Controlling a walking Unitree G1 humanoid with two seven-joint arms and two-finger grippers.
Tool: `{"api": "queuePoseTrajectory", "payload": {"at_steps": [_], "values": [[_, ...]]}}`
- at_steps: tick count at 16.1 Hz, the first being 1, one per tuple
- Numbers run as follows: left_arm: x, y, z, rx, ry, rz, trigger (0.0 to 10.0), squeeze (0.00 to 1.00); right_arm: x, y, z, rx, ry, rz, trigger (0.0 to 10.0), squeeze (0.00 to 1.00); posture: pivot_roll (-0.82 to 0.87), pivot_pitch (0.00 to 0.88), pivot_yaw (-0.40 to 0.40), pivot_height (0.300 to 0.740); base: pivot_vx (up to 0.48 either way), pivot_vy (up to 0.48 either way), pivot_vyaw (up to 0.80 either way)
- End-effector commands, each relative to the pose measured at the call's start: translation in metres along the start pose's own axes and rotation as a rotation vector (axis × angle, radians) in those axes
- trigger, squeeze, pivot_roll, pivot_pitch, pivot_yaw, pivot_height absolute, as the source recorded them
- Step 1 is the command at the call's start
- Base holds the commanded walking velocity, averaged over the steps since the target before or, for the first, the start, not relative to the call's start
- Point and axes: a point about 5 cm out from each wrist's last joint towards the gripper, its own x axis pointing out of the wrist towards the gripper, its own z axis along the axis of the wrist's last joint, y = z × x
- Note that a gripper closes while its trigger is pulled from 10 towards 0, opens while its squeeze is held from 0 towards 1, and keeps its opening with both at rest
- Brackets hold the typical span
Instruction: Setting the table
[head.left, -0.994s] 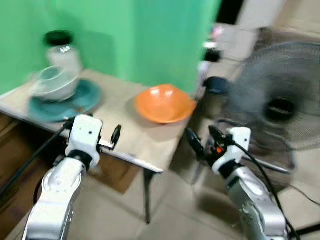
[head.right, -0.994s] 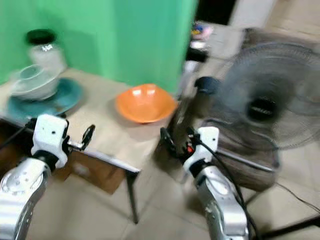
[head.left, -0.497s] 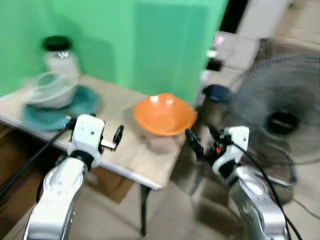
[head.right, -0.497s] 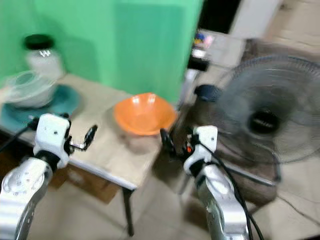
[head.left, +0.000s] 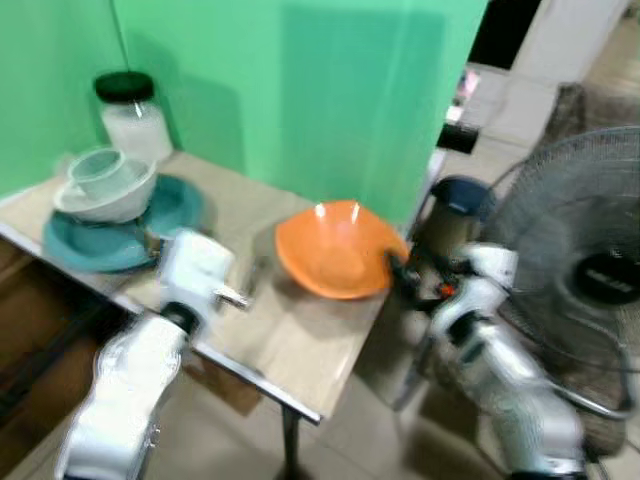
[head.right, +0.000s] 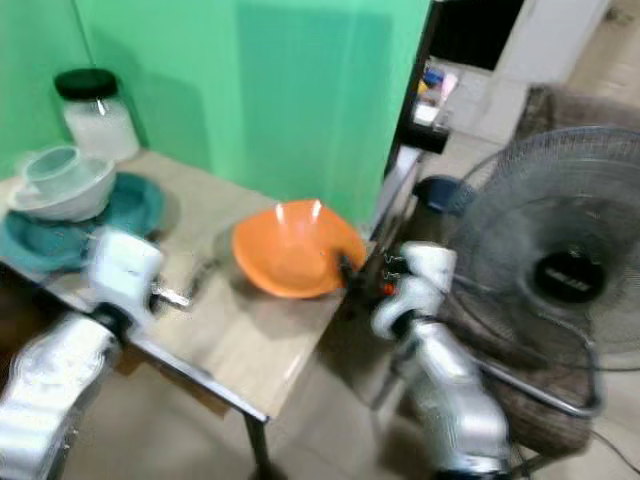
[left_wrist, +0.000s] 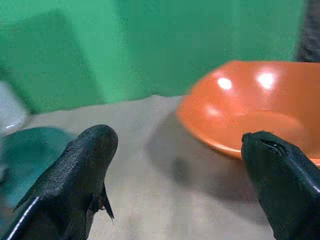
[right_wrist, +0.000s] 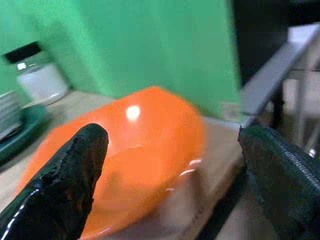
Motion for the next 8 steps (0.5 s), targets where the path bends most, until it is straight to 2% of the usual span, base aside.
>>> {"api": "queuePoseTrajectory", "payload": {"at_steps": [1,2,4,7,8], "values": [[-0.002,0.006,0.005,0.028,-0.023,-0.007,10.0,1.0,0.007,0.007,0.009,0.044,-0.018,0.024,10.0,1.0,0.14,0.0,-0.049,0.74,0.0,0.0,0.0],[-0.002,0.006,0.006,0.031,-0.034,-0.023,10.0,1.0,0.009,0.008,0.013,0.053,-0.02,0.018,10.0,1.0,0.14,0.0,-0.051,0.74,0.0,0.0,0.0],[0.0,0.007,0.009,0.022,-0.071,-0.063,10.0,1.0,0.015,0.005,0.012,0.037,0.054,-0.029,10.0,1.0,0.14,0.0,-0.057,0.74,0.0,0.0,0.0],[0.0,-0.001,0.015,-0.015,-0.101,-0.305,10.0,1.0,0.031,-0.002,0.011,0.085,0.168,-0.148,10.0,1.0,0.14,0.0,-0.063,0.74,0.0,0.0,0.0],[-0.002,-0.004,0.017,-0.028,-0.112,-0.354,10.0,1.0,0.035,-0.002,0.012,0.098,0.193,-0.173,10.0,0.92,0.14,0.0,-0.063,0.74,0.0,0.0,0.0]]}}
